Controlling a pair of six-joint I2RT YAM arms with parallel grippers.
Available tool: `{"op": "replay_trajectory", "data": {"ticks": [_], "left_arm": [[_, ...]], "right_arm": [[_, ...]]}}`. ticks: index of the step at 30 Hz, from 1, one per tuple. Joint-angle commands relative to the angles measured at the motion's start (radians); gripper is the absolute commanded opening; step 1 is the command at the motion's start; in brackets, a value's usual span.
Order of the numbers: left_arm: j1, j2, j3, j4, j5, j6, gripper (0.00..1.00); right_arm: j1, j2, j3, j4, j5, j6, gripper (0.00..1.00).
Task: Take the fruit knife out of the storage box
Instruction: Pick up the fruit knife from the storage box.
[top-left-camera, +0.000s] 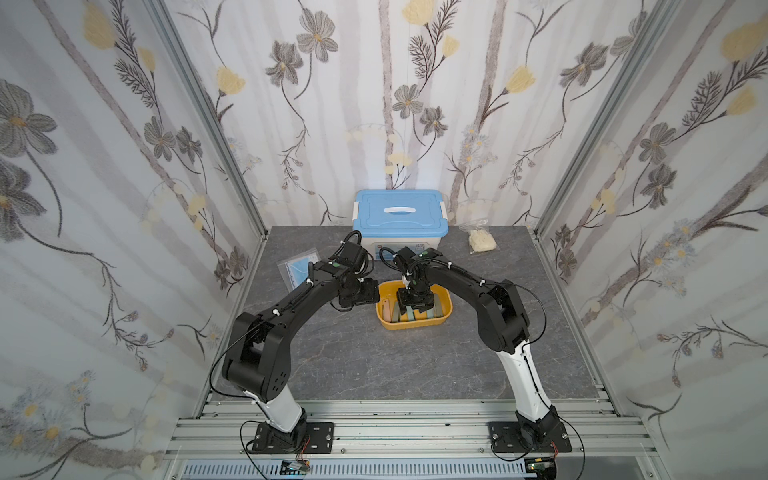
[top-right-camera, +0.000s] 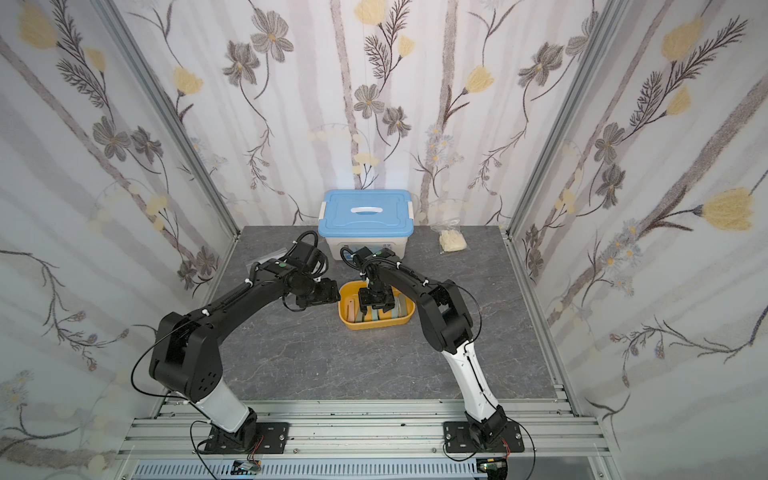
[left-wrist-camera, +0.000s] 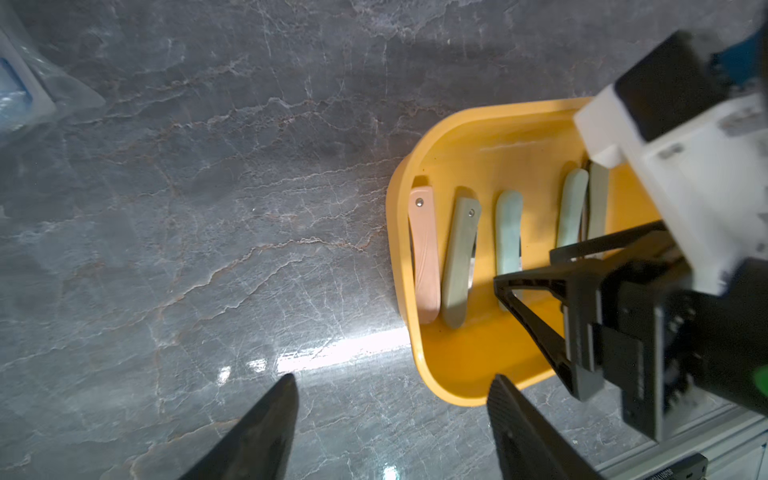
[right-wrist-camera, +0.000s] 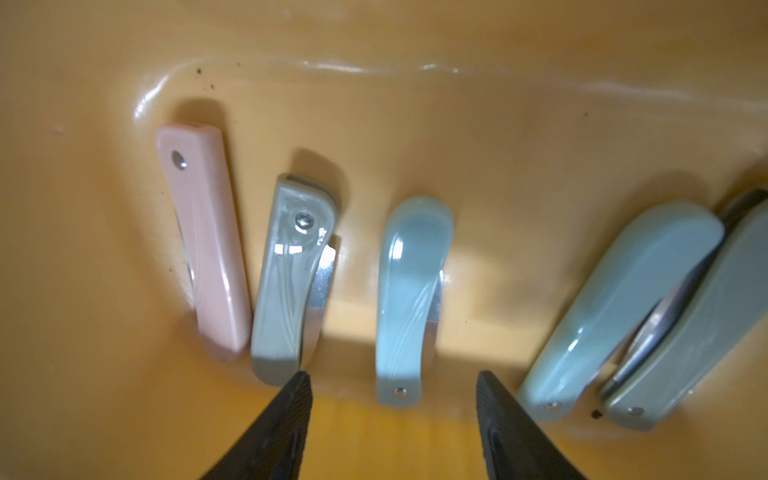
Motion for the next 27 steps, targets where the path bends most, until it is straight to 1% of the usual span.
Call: {"op": "replay_trajectory", "data": {"ticks": [1,3,4,8,10,14,23,25,27], "left_arm": [[0.001,-0.056,-0.040,0.024,0.060,-0.011,0.89],[0.001,-0.093,-0.083,0.066,0.094,-0.021,0.99],[0.001,-0.106,-0.100,0.081,0.105,-0.025,1.00],[0.002,-0.144,-0.171,0.155,0.169,-0.053,1.00],[0.002,-0.162,-0.194,0.183,0.188,-0.068,1.00],[0.003,-0.195,-0.222,0.217,0.201,-0.085,1.00],[0.002,-0.207,-0.247,0.211,0.207,-0.083,1.00],[0.002,-0.211,-0.255,0.217,0.208,-0.086,1.00],[0.002,-0.213,-0.264,0.225,0.208,-0.091,1.00]], "right_arm": [[0.000,0.012,0.013,-0.007,0.046,0.011,0.62],[-0.001,0.022,0.024,-0.005,0.059,0.010,0.60],[-0.002,0.025,0.030,-0.005,0.058,0.008,0.60],[-0.002,0.045,0.043,-0.006,0.066,0.010,0.58],[-0.001,0.053,0.043,-0.007,0.067,0.009,0.54],[-0.002,0.057,0.030,-0.005,0.100,0.006,0.52],[0.004,0.079,0.032,-0.004,0.100,-0.002,0.48],[0.010,0.081,0.027,-0.005,0.100,-0.001,0.45],[0.016,0.078,0.018,-0.005,0.104,0.005,0.44]]}}
